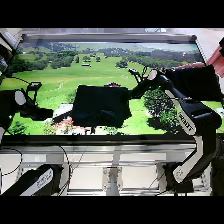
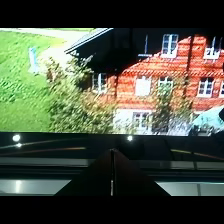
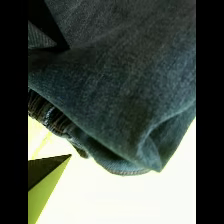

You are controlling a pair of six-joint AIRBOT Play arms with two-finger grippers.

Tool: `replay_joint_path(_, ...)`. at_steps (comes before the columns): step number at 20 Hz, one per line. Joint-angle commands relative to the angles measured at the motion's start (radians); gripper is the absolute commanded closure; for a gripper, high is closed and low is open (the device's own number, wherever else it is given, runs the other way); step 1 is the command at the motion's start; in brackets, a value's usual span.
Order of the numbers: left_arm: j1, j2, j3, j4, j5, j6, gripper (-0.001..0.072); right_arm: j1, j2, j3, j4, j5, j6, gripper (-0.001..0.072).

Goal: Fold the clothes and pants, and hang the long-sleeved shirts on hangers.

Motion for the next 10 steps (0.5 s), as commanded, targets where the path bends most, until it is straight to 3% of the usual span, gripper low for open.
replay_joint_path(1,0.001,0.001,-0.002,-0.003,0.004,0.000,0.0678,0.021,-0.006,0.014,-0.028,0.064,0.008,0.0029)
replay_joint_path(4,0.001,0.001,-0.002,-0.003,0.005,0.000,0.0678,0.089,-0.009,0.000,0.019,0.050,-0.047,0.0044)
replay_joint_path(7,0.001,-0.001,-0.002,-0.003,0.005,0.000,0.0678,0.171,-0.042,0.001,0.006,-0.022,-0.048,0.0213)
replay_joint_path(9,0.001,-0.001,-0.002,-0.006,0.003,0.000,0.0679,0.204,-0.053,0.002,0.004,-0.040,-0.045,0.0439)
replay_joint_path(10,0.001,-0.001,-0.002,-0.026,0.010,0.001,0.0678,0.210,-0.053,0.005,0.004,-0.038,-0.045,0.0609)
